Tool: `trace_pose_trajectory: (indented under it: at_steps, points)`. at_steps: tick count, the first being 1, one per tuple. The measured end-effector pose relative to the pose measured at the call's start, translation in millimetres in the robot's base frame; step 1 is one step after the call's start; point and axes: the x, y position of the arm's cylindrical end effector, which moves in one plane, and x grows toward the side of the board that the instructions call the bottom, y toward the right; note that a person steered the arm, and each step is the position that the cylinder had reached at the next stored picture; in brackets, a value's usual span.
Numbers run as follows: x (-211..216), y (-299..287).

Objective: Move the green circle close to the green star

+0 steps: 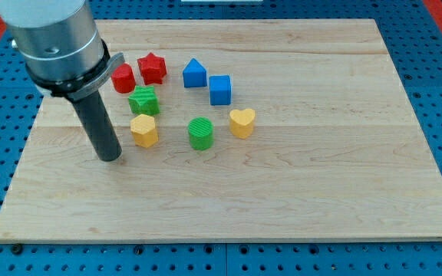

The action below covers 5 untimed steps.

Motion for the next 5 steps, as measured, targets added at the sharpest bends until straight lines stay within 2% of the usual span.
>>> trace_pose_trajectory:
  at_steps: [1, 2, 3, 4, 5]
  points:
    - [13, 36]
    - [-17, 64]
    - [-48, 43]
    - [-41, -14]
    - [-36, -11]
